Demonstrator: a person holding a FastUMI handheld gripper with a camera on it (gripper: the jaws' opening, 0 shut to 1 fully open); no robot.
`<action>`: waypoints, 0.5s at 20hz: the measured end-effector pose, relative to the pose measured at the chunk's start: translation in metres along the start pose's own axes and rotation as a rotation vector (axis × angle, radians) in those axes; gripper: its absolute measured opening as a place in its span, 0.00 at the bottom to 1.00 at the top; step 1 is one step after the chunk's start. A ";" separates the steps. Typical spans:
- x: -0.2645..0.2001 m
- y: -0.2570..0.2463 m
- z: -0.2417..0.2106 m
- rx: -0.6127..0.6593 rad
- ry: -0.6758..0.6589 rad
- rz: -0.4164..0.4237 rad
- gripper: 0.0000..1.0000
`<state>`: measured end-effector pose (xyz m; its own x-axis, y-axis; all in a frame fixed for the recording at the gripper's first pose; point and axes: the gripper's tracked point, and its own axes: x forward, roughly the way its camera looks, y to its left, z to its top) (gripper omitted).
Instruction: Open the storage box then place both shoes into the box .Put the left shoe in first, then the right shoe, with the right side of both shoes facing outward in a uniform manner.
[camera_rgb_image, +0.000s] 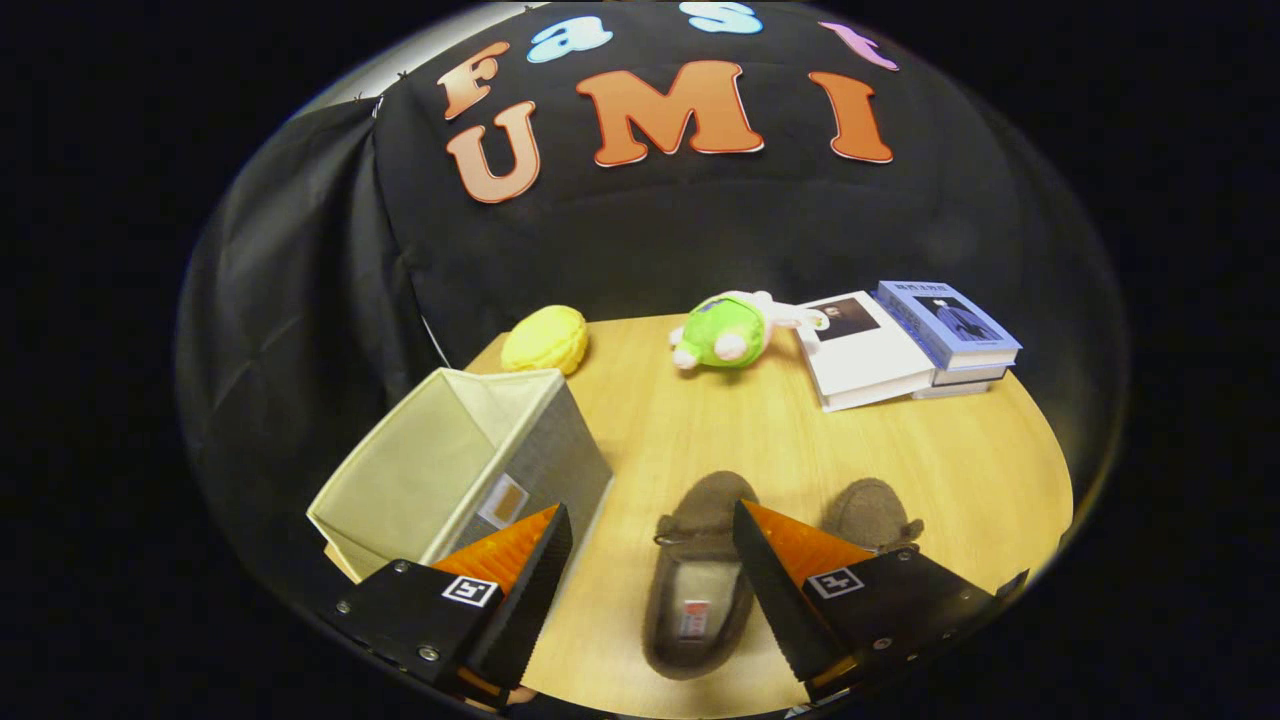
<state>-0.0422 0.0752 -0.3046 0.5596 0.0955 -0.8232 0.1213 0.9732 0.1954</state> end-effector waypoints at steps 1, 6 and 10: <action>0.003 -0.006 -0.009 -0.007 0.010 -0.008 0.96; 0.022 -0.024 -0.053 -0.025 0.103 -0.042 0.93; 0.042 -0.037 -0.067 -0.028 0.134 -0.096 0.87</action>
<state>-0.0784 0.0573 -0.3818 0.4323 0.0267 -0.9013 0.1456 0.9844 0.0990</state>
